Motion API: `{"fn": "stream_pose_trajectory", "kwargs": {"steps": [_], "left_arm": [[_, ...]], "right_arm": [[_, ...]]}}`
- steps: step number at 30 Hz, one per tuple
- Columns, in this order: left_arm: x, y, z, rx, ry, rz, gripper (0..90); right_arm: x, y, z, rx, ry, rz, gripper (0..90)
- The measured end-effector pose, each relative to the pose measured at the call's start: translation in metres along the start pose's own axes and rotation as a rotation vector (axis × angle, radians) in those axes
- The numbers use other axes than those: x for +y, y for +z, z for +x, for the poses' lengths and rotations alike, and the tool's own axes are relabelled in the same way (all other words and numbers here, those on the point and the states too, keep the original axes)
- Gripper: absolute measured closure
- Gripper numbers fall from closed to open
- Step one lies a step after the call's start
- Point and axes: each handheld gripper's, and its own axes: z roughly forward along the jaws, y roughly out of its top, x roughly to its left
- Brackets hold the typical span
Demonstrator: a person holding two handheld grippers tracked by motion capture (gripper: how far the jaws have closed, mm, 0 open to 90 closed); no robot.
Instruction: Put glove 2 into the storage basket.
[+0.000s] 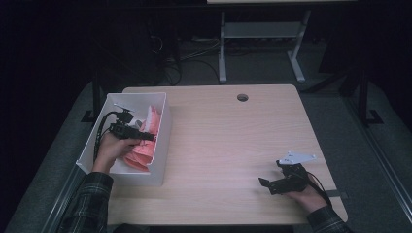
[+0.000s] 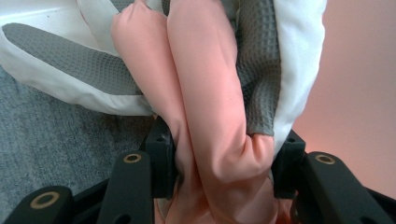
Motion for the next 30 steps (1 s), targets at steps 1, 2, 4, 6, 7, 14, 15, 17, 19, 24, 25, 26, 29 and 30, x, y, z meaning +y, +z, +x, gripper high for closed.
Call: {"fn": "stream_pose_trajectory", "kwargs": {"steps": [1,2,4,6,7,14,15,17,19,24,25,26,29,30], "left_arm": [[-0.001,0.002,0.001,-0.002,-0.001,0.002,52.0],[-0.001,0.003,0.001,-0.006,-0.001,0.003,50.7],[-0.002,0.004,0.003,-0.011,-0.016,-0.010,46.5],[-0.003,0.003,0.005,-0.011,-0.029,-0.022,38.6],[-0.003,0.002,0.006,-0.011,-0.034,-0.024,33.6],[-0.001,-0.009,0.000,0.061,-0.020,-0.029,16.0],[-0.001,-0.012,0.000,0.061,-0.030,-0.035,15.8],[0.000,-0.016,0.000,0.074,-0.026,-0.042,14.5],[0.001,-0.023,-0.001,0.075,-0.029,-0.069,14.1],[0.005,-0.042,-0.009,0.085,-0.008,-0.115,13.7],[0.006,-0.045,-0.010,0.089,-0.006,-0.122,13.7],[0.007,-0.048,-0.012,0.089,-0.003,-0.130,13.7],[0.011,-0.058,-0.017,0.085,0.009,-0.164,13.7],[0.012,-0.061,-0.019,0.085,0.015,-0.174,13.7]], "right_arm": [[0.000,0.000,0.000,0.001,-0.001,-0.003,2.1],[0.000,0.001,0.000,0.003,0.000,-0.003,2.1],[0.000,0.001,0.000,0.002,-0.002,0.000,2.1],[0.000,0.001,-0.001,0.004,0.000,0.001,2.1],[0.000,0.001,-0.001,0.007,0.003,0.001,2.1],[0.000,-0.001,-0.003,0.007,0.006,-0.011,2.1],[0.000,0.000,-0.003,0.010,0.004,-0.013,2.1],[0.001,0.000,-0.002,0.009,-0.003,-0.008,2.1],[0.001,0.001,0.000,0.013,-0.003,-0.013,2.1],[0.001,0.000,0.000,0.007,-0.003,-0.010,2.1],[0.001,0.000,0.000,0.006,0.001,-0.008,2.1],[0.001,0.000,0.000,0.006,0.002,-0.009,2.1],[0.001,0.000,0.000,0.008,-0.002,-0.010,2.1],[0.001,0.000,0.000,0.007,-0.004,-0.010,2.1]]}}
